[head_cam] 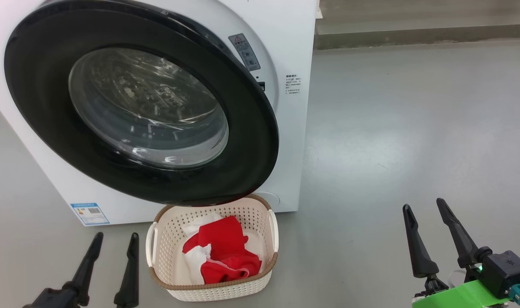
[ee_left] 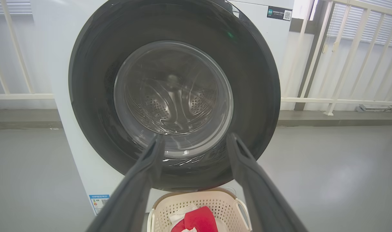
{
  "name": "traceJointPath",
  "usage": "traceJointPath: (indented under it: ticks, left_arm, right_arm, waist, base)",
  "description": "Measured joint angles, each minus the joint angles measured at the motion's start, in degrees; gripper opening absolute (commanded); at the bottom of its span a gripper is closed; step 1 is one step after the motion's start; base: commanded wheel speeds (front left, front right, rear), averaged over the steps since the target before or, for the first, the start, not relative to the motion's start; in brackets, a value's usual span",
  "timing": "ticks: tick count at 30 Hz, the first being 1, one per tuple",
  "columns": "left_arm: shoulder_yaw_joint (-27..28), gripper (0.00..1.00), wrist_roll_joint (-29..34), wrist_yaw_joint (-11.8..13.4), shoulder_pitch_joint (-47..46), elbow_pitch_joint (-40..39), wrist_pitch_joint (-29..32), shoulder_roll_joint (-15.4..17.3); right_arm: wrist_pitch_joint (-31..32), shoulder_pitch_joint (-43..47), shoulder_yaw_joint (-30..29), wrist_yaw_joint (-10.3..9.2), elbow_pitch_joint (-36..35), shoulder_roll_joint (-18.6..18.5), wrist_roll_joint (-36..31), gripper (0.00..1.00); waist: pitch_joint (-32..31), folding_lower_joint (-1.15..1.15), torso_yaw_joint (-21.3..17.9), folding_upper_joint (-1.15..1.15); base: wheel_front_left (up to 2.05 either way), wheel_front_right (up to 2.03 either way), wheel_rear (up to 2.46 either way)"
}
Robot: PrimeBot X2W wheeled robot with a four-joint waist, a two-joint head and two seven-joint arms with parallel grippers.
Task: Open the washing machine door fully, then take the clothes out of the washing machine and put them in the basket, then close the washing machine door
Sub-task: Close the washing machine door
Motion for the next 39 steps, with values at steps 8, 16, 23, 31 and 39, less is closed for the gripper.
traceJointPath:
  ticks: [8,16,23,31,39]
  left_arm:
    - [1.46,1.0,2.36,-1.22,0.0,0.81,0.0,-1.59]
    - [1.72,1.0,3.99,-2.2,-0.05,1.2,0.0,-2.87]
    - [1.24,1.0,4.47,-2.75,-0.1,1.16,0.01,-3.61]
    - [0.74,1.0,5.01,-3.16,-0.26,0.99,0.01,-5.0]
    - [0.21,1.0,5.04,-3.26,-1.07,1.12,0.0,-5.2]
  right_arm:
    - [0.0,0.0,0.01,0.0,0.02,0.01,-0.02,1.0]
    - [0.0,-0.02,1.02,0.0,1.49,0.0,-0.62,0.13]
    - [0.0,-1.84,3.14,0.0,6.55,-0.96,-1.11,0.0]
    - [2.63,-11.01,6.01,0.0,15.71,-1.89,0.99,0.0]
    - [5.64,-20.4,9.62,0.0,22.01,-3.11,3.74,0.0]
  waist:
    - [-0.06,0.0,0.23,0.0]
    - [0.46,0.0,1.69,0.0]
    - [1.09,0.0,4.21,0.0]
    - [1.99,0.0,8.15,0.0]
    - [3.38,0.0,11.75,0.0]
  base:
    - [0.0,0.0,0.0]
    - [0.0,0.0,0.0]
    - [0.0,0.0,0.0]
    - [0.0,0.0,0.0]
    - [0.0,0.0,0.0]
